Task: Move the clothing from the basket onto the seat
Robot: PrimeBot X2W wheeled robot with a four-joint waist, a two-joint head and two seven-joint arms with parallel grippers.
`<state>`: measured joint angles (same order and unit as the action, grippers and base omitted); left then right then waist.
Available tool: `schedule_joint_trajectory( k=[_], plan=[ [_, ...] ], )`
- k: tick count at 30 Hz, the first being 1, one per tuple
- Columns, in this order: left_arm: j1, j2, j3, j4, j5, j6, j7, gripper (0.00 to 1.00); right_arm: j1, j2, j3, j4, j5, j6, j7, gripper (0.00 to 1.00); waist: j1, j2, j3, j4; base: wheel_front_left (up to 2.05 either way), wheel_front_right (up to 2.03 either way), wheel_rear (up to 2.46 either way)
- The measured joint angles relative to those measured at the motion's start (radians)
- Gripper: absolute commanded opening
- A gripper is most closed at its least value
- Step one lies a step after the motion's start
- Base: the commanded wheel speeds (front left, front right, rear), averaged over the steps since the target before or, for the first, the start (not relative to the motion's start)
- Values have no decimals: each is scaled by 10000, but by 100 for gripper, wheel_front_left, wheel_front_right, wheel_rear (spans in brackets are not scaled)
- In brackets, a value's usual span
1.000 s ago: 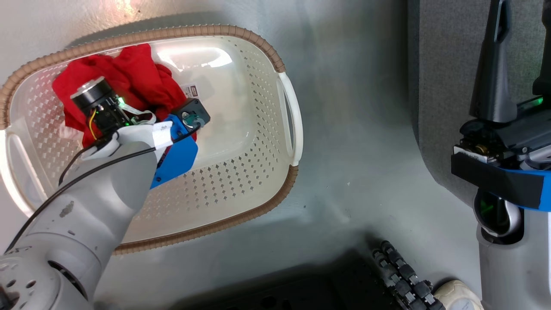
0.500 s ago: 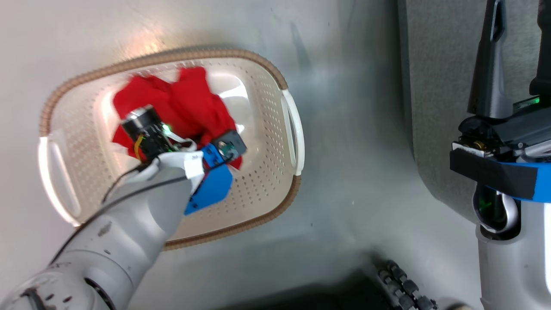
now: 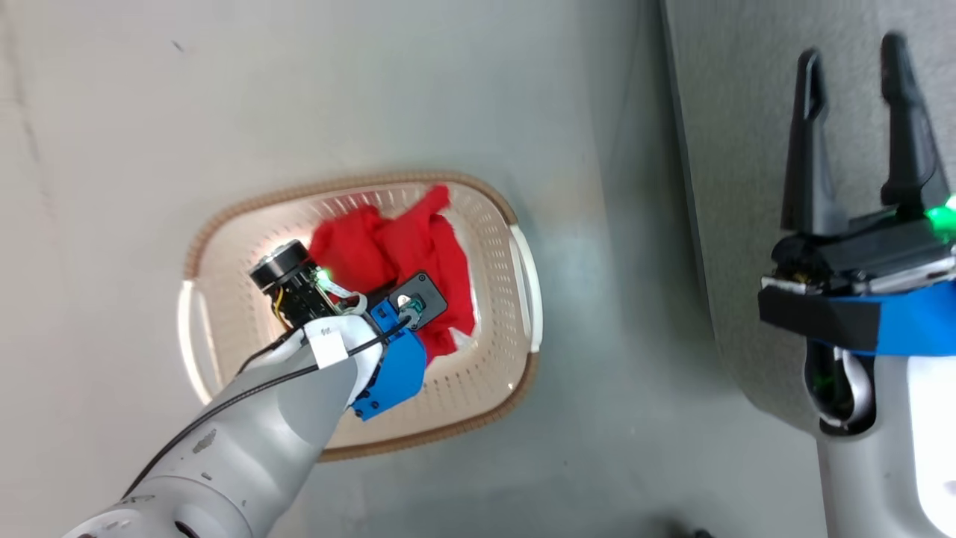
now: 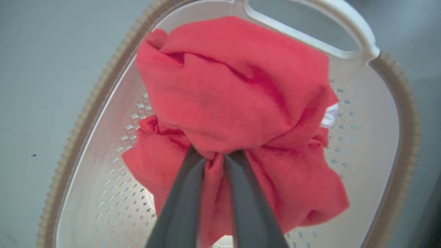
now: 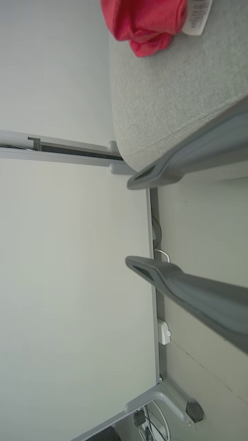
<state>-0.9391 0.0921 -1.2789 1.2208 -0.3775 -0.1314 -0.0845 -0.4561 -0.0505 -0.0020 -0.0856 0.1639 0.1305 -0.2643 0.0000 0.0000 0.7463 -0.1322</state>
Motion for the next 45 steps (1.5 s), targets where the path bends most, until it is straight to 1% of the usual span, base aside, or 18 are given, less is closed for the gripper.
schedule_joint_trajectory(
  k=[8, 11, 18, 25, 28, 34, 40, 45],
  plan=[
    [270, -173, 36, -40, -809, 0, -819, 0, 614, 0, -75, 499, -123, 0, 2, 100, -1, 0, -1463, 356, 0, 0, 0],
    [443, -222, 184, -104, -1323, 0, -1083, 0, 875, 0, -146, 650, -150, 0, 2, 100, -1, 0, -2000, 476, 0, 0, 0],
    [575, -236, 416, -334, -2136, 0, -1588, 0, 1593, 2, -330, 1034, -247, 0, 2, 100, -1, 0, -3252, 765, 0, 0, 0],
    [844, -92, 1053, -711, -2849, 0, -1756, 0, 2370, 0, -407, 1315, -288, 0, 0, 100, -2, 0, -4488, 1071, 0, 0, 0],
    [928, 86, 1501, -1170, -2926, 15, -1772, 0, 2622, 0, -395, 1400, -286, 0, 2, 100, -2, 0, -4974, 1197, 0, 0, 0],
    [1411, 430, 2322, -2107, -2823, 249, -1772, 0, 3031, 2, -382, 1538, -276, 0, 2, 100, -3, 1, -5790, 1392, 0, 0, 0],
    [1840, 616, 3126, -3066, -2617, 439, -1772, 0, 3446, 0, -397, 1641, -203, 0, 0, 100, -3, 0, -6424, 1551, 0, 0, 0],
    [2195, 650, 3781, -3893, -2428, 604, -1774, 0, 3681, 0, -397, 1716, -109, 0, 2, 100, -2, 0, -6808, 1652, 0, 0, 0]
  ],
)
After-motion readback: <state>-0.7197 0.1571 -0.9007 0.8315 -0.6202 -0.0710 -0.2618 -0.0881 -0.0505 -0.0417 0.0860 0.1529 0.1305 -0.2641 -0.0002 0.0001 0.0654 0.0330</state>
